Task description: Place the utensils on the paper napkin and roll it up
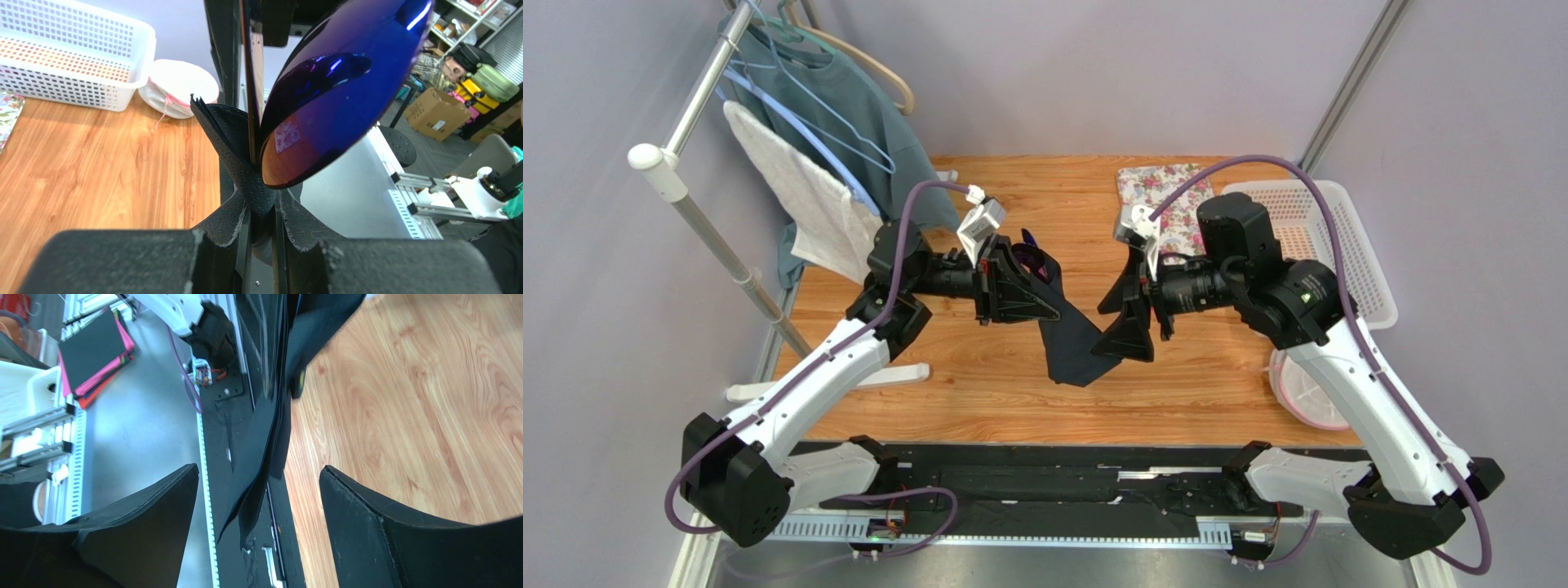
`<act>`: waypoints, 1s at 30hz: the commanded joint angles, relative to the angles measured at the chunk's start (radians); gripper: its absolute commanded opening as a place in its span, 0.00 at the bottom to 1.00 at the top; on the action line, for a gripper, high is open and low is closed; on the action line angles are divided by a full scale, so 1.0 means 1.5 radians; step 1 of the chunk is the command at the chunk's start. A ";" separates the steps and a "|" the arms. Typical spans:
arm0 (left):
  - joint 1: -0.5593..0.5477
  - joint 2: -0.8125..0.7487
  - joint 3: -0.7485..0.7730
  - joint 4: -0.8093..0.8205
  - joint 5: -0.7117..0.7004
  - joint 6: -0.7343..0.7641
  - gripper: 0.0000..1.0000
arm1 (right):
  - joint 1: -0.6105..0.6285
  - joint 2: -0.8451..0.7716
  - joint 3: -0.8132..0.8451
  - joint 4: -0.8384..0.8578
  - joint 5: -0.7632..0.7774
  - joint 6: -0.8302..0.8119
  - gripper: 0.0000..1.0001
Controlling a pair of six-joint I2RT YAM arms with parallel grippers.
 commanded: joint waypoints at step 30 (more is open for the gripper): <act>-0.006 0.022 0.050 0.189 0.013 -0.190 0.00 | -0.018 0.005 -0.087 0.032 0.050 -0.143 0.00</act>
